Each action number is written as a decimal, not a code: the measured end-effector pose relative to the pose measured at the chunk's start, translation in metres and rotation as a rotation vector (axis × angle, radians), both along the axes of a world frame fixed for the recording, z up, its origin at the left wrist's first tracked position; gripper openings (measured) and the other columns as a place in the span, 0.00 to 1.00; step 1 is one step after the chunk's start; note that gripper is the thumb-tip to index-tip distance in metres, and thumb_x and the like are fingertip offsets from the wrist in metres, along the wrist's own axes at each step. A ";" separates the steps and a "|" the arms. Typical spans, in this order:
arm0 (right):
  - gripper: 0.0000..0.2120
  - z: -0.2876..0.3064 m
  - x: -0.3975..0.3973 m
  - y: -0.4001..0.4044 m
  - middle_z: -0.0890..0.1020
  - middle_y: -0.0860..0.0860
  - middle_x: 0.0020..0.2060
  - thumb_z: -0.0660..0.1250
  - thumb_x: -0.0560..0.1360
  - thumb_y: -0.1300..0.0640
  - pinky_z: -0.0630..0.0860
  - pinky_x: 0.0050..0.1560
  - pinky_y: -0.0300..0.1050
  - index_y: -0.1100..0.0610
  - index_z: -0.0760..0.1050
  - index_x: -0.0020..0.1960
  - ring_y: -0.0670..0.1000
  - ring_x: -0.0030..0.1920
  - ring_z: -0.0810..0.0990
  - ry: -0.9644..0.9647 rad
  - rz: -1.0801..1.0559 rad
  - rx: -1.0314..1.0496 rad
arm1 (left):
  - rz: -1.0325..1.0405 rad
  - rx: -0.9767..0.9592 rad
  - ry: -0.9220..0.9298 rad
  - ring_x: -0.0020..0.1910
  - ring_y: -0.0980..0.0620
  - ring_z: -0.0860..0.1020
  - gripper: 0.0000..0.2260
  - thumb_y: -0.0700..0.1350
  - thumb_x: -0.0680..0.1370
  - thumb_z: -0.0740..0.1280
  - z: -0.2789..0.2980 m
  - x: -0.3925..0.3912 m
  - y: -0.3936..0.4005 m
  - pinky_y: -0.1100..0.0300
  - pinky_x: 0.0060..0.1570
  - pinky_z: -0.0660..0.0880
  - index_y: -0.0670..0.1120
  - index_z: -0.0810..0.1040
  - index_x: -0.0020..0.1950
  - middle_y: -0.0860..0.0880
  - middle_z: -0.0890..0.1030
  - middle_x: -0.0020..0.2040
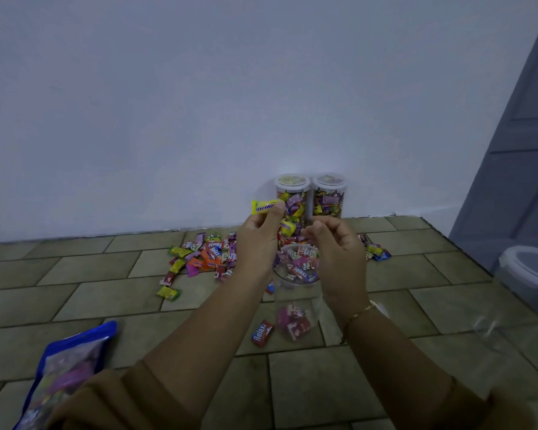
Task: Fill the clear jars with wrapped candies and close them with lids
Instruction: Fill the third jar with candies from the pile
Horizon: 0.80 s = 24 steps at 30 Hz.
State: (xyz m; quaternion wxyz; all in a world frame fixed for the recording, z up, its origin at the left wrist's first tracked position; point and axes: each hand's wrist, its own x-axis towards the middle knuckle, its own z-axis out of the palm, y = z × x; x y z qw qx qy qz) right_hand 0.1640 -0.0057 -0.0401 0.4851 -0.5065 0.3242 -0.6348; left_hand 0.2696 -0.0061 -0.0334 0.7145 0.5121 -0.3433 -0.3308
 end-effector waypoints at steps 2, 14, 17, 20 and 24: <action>0.09 -0.001 0.001 0.002 0.81 0.51 0.38 0.61 0.78 0.63 0.77 0.43 0.34 0.52 0.76 0.44 0.46 0.41 0.81 -0.074 -0.028 0.018 | 0.015 -0.010 -0.018 0.42 0.50 0.80 0.08 0.54 0.73 0.71 -0.001 0.001 -0.001 0.47 0.49 0.77 0.49 0.81 0.42 0.48 0.82 0.41; 0.04 -0.030 0.003 -0.001 0.77 0.48 0.36 0.62 0.78 0.61 0.70 0.32 0.30 0.58 0.76 0.49 0.38 0.30 0.73 0.087 -0.086 0.051 | -0.034 0.033 -0.262 0.39 0.52 0.79 0.04 0.50 0.78 0.66 -0.002 -0.007 0.004 0.51 0.44 0.78 0.53 0.79 0.44 0.50 0.81 0.40; 0.04 -0.032 0.003 -0.001 0.78 0.46 0.38 0.62 0.78 0.62 0.70 0.33 0.27 0.56 0.76 0.48 0.35 0.33 0.74 0.108 -0.088 0.004 | -0.046 0.044 -0.300 0.39 0.54 0.78 0.06 0.50 0.78 0.66 -0.003 -0.009 0.005 0.49 0.47 0.78 0.54 0.79 0.42 0.53 0.80 0.37; 0.08 -0.034 0.002 -0.002 0.79 0.45 0.39 0.62 0.78 0.62 0.71 0.37 0.26 0.52 0.75 0.45 0.34 0.37 0.76 0.104 -0.076 -0.024 | -0.055 0.054 -0.300 0.41 0.52 0.79 0.06 0.50 0.78 0.66 -0.006 -0.011 0.006 0.51 0.48 0.77 0.55 0.79 0.41 0.52 0.81 0.38; 0.11 -0.047 0.002 -0.005 0.80 0.49 0.47 0.58 0.80 0.63 0.71 0.45 0.27 0.49 0.75 0.48 0.40 0.46 0.77 0.163 -0.054 -0.061 | -0.067 0.057 -0.227 0.38 0.54 0.78 0.05 0.47 0.78 0.66 -0.011 -0.013 0.010 0.57 0.43 0.76 0.50 0.80 0.44 0.52 0.81 0.34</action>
